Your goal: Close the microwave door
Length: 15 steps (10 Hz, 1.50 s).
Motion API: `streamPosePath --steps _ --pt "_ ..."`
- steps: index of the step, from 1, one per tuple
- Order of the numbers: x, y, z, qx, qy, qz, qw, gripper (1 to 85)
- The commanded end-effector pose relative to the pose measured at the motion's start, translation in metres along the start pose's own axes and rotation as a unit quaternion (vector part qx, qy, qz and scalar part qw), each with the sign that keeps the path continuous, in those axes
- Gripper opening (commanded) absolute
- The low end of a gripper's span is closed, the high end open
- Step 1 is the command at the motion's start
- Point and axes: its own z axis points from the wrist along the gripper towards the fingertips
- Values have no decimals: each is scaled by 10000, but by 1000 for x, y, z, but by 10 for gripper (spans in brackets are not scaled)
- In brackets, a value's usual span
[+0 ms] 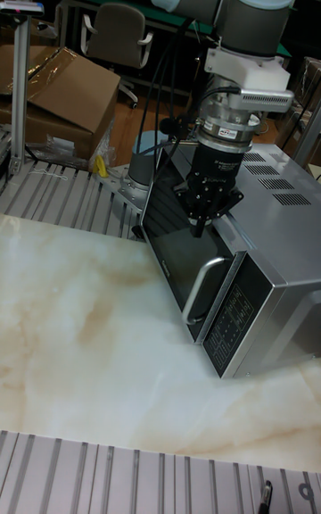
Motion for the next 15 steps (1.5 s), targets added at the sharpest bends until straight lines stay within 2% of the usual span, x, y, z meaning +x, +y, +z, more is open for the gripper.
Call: streamPosePath --steps 1,3,5,6,7,8,9,10,11,12,13,14,15 --pt "-2 17 1 -34 -53 246 9997 10" --pt "-4 23 6 27 -118 372 9992 10" --pt "-1 20 -1 -29 -44 329 9994 10" --pt "0 23 -7 -214 6 331 9992 10" --pt "-1 27 -3 -168 -22 406 9990 10" --pt "-5 30 4 -36 -86 438 9990 10" --pt "-5 25 3 -40 -63 361 9993 10" --pt "-4 15 -3 -91 -12 72 9999 10" --pt "-1 -4 -8 -31 54 -308 9995 10" --pt "-3 -19 -11 145 57 -540 9984 10" --pt "-10 -26 -15 193 -15 -582 9981 10" --pt "-14 -44 -25 442 -39 -541 9976 10" --pt "-11 -53 -34 509 -7 -446 9977 10"
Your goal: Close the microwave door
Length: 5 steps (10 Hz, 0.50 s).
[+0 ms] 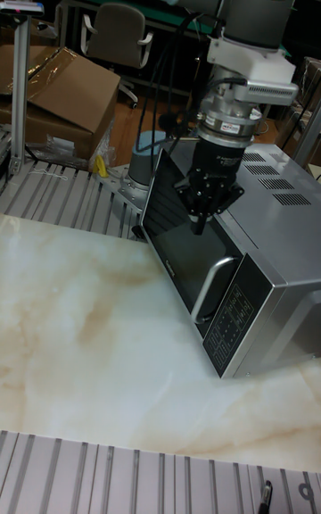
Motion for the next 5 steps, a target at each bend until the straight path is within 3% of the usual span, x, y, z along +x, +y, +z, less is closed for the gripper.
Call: streamPosePath --steps 1,2,3,4,5 --pt "2 -35 -24 181 5 -19 9998 10" --pt "7 -53 -31 284 56 3 9996 10" --pt "8 -62 -34 222 27 -15 9997 10" --pt "9 -68 -34 338 13 120 9994 10" --pt "9 -67 -34 307 7 223 9993 10"
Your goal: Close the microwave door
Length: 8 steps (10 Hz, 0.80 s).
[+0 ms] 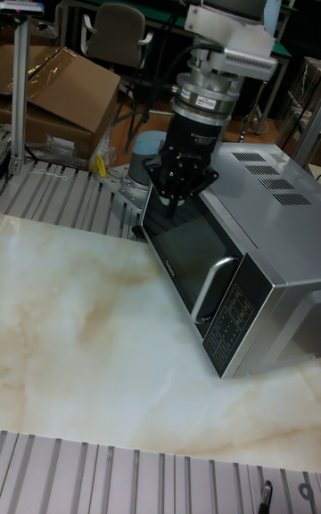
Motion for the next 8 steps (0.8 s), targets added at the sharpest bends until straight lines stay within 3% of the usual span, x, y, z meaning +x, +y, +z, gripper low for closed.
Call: streamPosePath --steps 1,5,8 --pt "0 -15 -5 32 -43 233 9997 10" --pt "1 -17 16 48 -150 233 9996 10" --pt "3 -18 18 70 -143 231 9996 10"
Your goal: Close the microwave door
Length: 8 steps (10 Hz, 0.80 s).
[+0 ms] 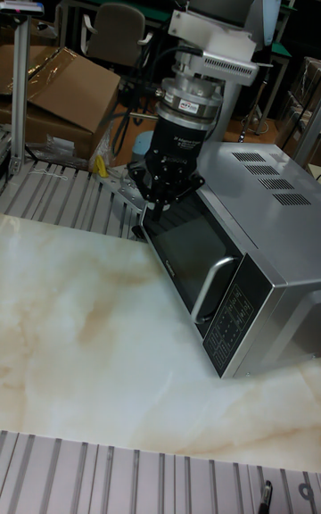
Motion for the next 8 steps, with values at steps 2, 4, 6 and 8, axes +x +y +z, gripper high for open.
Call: streamPosePath --steps 2,4,6,8 --pt "0 1 4 -44 -57 20 10000 10" --pt "5 5 -18 -135 13 74 9999 10" --pt "9 12 -53 -149 216 162 9995 10" --pt "17 23 -91 -135 425 280 9986 10"
